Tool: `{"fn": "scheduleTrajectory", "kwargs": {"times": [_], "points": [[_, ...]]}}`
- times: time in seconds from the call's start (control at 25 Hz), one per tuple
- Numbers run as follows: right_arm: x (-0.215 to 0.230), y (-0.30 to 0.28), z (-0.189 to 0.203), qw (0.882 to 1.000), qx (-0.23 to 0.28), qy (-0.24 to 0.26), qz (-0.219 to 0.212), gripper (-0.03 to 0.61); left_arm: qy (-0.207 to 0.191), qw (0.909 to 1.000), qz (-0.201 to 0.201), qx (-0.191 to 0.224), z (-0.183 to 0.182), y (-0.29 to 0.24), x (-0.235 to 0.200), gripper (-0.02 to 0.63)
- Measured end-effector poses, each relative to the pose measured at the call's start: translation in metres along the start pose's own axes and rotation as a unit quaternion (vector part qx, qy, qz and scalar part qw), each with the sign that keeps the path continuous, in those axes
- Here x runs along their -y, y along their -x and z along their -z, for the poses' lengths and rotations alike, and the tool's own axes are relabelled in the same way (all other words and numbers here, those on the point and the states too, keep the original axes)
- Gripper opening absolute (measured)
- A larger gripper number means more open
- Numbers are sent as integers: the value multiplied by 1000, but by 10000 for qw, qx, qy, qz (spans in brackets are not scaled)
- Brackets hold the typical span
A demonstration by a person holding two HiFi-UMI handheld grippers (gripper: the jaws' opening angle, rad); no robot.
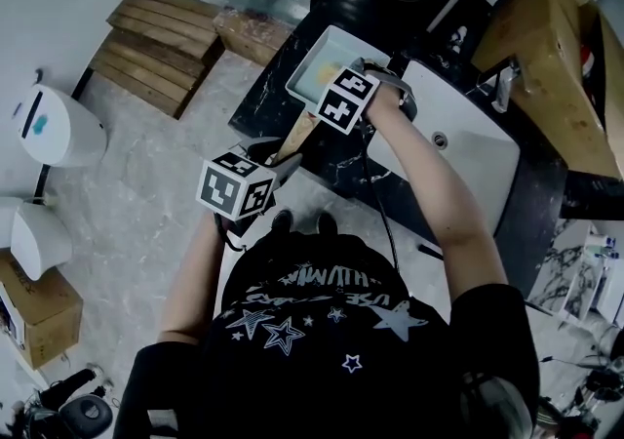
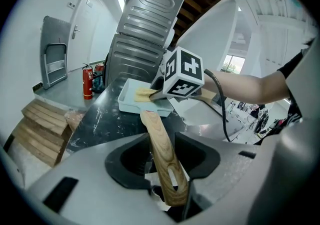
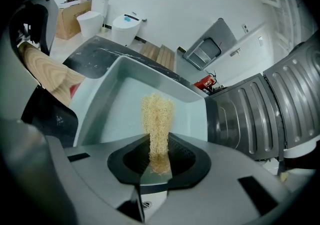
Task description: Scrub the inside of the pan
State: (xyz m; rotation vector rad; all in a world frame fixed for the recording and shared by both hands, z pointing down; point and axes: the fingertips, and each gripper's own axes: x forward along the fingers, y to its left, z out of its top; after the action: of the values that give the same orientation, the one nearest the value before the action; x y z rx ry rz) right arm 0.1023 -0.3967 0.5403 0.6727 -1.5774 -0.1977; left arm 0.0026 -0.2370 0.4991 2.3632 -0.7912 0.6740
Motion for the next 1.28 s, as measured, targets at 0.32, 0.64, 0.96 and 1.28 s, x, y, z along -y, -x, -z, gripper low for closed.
{"fn": "scheduleTrajectory", "kwargs": {"times": [0.32, 0.64, 0.96, 1.28], "points": [[-28, 15, -12, 9991, 199, -37, -372, 80, -20, 10000, -23, -25, -1, -1, 1, 164], [-37, 20, -17, 9983, 249, 60, -523, 80, -54, 9999, -49, -111, 0, 0, 1, 164], [-16, 20, -15, 9986, 357, -174, -349, 83, -12, 9998, -38, -175, -2, -1, 0, 166], [32, -1, 6, 9991, -173, -337, 208, 84, 3, 9998, -170, -145, -9, 0, -12, 155]]}}
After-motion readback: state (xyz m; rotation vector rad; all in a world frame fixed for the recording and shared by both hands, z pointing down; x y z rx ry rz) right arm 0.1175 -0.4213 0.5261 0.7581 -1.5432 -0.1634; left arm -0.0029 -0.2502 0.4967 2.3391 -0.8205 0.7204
